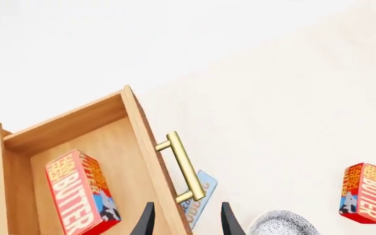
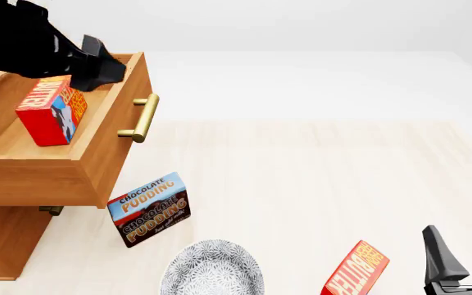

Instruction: Put the butter at the front in the top drawer of the cabinet and close it.

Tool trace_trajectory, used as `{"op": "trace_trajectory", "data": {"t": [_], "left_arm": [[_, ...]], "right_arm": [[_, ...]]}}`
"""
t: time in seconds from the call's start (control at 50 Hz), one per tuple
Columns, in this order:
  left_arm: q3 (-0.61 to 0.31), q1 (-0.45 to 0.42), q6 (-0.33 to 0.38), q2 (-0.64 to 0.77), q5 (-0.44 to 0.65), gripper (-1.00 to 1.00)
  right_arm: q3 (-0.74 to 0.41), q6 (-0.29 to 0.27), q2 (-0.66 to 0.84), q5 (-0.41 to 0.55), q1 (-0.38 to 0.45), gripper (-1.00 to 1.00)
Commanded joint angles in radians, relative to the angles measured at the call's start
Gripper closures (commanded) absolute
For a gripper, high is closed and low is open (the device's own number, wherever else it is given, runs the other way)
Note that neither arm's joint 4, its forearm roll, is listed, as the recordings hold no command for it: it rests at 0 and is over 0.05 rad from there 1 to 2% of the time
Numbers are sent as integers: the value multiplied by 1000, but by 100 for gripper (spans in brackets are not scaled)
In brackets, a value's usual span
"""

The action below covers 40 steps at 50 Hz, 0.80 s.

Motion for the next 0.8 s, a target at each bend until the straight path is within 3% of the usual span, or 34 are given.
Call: {"op": "trace_trajectory", "data": {"t": [0.02,0.44,0.8], "left_arm": [[-42,-111,-38,107,-58,-100],[-149,-252,-86,306,-114,-100],[-100,-300,-162,420,-217,-100]], "right_arm": [[0,0,-6,5,0,-100],[0,0,-6,5,0,-100],[0,1,-5,5,0,-100]]}}
